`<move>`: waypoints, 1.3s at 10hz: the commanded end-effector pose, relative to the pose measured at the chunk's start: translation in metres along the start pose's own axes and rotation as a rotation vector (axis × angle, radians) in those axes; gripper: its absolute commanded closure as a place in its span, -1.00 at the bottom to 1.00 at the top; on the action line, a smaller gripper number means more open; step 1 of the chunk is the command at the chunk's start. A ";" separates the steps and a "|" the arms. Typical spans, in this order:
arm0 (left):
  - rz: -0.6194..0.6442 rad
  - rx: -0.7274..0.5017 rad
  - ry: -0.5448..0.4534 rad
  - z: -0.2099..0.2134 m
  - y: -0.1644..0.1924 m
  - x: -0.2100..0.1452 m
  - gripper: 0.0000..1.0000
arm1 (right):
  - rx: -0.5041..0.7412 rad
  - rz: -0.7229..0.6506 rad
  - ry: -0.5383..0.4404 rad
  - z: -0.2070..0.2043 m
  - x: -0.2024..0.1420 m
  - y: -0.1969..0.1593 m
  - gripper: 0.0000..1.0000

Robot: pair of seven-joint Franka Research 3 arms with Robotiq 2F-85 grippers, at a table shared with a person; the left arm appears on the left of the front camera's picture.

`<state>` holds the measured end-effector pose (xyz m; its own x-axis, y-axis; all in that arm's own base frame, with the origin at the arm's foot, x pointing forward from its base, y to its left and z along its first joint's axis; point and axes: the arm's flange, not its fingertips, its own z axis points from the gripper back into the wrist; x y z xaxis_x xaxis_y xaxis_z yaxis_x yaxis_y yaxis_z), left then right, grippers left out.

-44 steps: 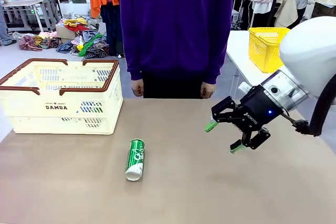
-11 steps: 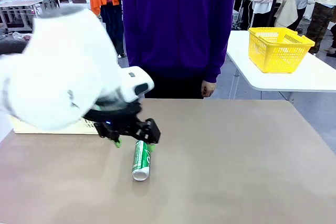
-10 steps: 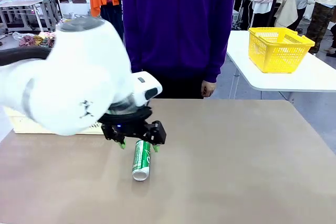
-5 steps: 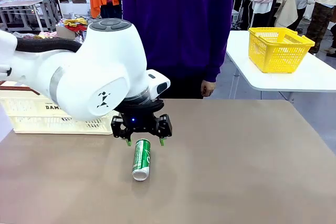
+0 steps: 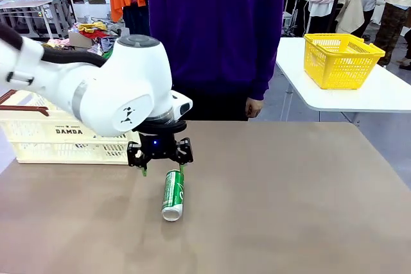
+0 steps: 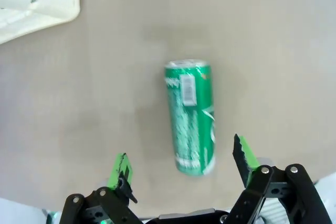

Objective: Place the drinks into the Shopping basket.
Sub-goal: Pick up one drink and place it into the Shopping basket.

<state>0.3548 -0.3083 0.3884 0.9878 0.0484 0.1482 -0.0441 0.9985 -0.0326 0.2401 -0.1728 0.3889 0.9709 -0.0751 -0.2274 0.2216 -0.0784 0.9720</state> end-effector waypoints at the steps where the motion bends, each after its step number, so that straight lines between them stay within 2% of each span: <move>1: 0.008 -0.002 0.026 -0.024 -0.026 0.016 -1.00 | 0.007 -0.021 0.004 0.001 -0.003 0.006 -1.00; 4: -0.003 0.015 0.086 -0.054 -0.026 0.027 -1.00 | 0.007 -0.021 0.004 0.001 -0.003 0.006 -1.00; 6: -0.003 0.079 0.127 -0.076 -0.023 0.033 -1.00 | 0.007 -0.021 0.004 0.001 -0.003 0.006 -1.00; 11: -0.085 0.094 0.225 -0.103 -0.028 0.026 -0.96 | 0.007 -0.021 0.004 0.001 -0.003 0.006 -1.00; 12: -0.083 0.087 0.233 -0.103 -0.028 0.026 0.20 | 0.007 -0.021 0.004 0.001 -0.003 0.006 -1.00; 13: -0.084 0.081 0.243 -0.103 -0.027 0.026 1.00 | 0.007 -0.021 0.004 0.001 -0.003 0.006 -1.00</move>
<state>0.3936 -0.3390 0.2928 0.9978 -0.0235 -0.0621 0.0269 0.9982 0.0543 0.2400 -0.1727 0.3890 0.9709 -0.0749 -0.2275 0.2217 -0.0785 0.9720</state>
